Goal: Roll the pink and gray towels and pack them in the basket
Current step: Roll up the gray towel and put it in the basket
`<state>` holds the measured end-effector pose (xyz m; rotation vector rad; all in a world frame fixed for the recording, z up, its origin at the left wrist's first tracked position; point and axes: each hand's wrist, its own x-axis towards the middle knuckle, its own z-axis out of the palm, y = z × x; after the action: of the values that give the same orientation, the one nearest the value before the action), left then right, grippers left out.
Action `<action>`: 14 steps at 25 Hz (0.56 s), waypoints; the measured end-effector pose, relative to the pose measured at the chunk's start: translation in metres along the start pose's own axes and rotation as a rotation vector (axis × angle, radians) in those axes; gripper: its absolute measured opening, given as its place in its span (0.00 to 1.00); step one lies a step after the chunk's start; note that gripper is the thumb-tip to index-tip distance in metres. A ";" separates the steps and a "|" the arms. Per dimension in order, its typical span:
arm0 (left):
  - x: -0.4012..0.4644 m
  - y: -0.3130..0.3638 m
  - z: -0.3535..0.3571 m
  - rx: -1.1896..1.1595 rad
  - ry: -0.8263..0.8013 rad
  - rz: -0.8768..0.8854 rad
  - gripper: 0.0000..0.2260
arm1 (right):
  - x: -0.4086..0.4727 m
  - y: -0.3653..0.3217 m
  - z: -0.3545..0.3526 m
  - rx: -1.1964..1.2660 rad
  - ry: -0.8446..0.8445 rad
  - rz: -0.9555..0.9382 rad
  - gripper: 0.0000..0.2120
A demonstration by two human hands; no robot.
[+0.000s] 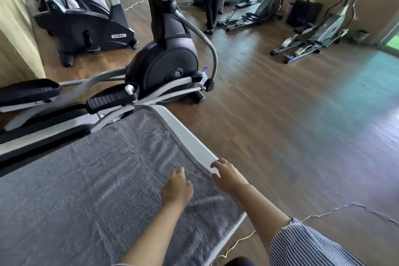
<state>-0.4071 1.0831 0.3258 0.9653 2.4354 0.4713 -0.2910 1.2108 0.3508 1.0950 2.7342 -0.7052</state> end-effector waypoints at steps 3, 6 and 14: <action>0.018 -0.001 -0.001 -0.042 0.040 -0.047 0.18 | 0.032 -0.008 -0.001 -0.024 -0.046 -0.060 0.16; 0.034 -0.001 -0.001 -0.069 0.104 -0.134 0.17 | 0.064 -0.018 -0.002 -0.072 -0.096 -0.160 0.17; 0.077 -0.003 0.016 -0.065 0.302 -0.498 0.12 | 0.172 -0.021 0.005 -0.179 -0.305 -0.547 0.18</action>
<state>-0.4496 1.1377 0.2882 0.2467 2.7805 0.5389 -0.4315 1.3027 0.3079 0.1722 2.7543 -0.6011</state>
